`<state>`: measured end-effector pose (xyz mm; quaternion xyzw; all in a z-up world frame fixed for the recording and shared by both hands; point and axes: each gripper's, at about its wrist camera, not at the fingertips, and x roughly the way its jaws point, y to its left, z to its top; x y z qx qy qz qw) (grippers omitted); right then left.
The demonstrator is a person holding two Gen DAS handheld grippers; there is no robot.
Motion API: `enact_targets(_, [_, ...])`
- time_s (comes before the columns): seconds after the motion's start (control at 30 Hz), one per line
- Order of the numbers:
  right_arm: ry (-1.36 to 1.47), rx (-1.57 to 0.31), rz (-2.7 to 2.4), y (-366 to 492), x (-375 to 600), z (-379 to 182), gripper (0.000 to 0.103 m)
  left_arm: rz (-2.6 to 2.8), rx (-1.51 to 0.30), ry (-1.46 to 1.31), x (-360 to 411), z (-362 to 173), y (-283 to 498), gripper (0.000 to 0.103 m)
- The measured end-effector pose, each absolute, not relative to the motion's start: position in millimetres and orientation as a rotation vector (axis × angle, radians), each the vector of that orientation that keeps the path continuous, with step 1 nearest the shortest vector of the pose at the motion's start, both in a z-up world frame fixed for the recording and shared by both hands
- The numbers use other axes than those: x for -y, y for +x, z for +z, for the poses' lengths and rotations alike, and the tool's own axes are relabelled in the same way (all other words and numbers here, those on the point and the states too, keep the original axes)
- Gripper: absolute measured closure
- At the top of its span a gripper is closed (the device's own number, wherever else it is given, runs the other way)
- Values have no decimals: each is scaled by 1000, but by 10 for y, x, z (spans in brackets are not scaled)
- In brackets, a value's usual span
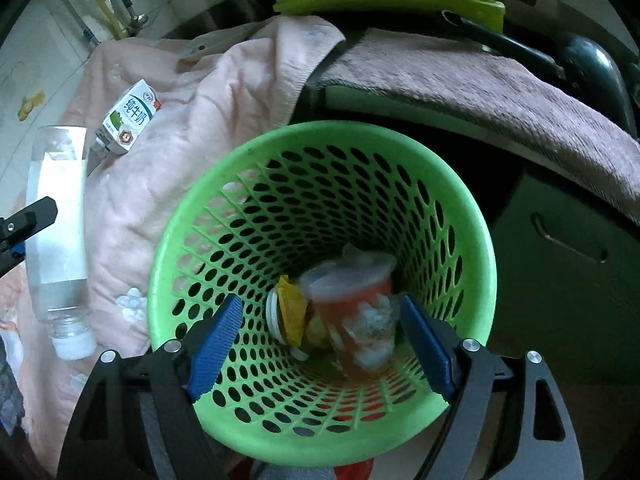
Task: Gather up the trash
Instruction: 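Drop the red cup into the basket with the right tool while the left drops the bottle, then move both tools back over the towel toward the white milk cartons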
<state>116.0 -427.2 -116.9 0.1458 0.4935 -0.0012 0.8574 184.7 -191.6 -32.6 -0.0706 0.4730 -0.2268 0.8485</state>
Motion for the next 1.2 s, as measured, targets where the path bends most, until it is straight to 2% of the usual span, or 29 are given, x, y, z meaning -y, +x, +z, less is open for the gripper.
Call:
enact_targets(0.77, [324, -979, -23, 853, 4523, -991, 25, -554, -1089, -108, 2628, -778, 1915, 59])
enact_targets(1.07, [332, -977, -37, 816, 4564, -973, 25, -572, -1096, -99, 2640, -793, 1859, 46])
enact_targets(1.2, [326, -972, -28, 828, 4513, -938, 25, -578, -1070, -102, 2544, -682, 1838, 44])
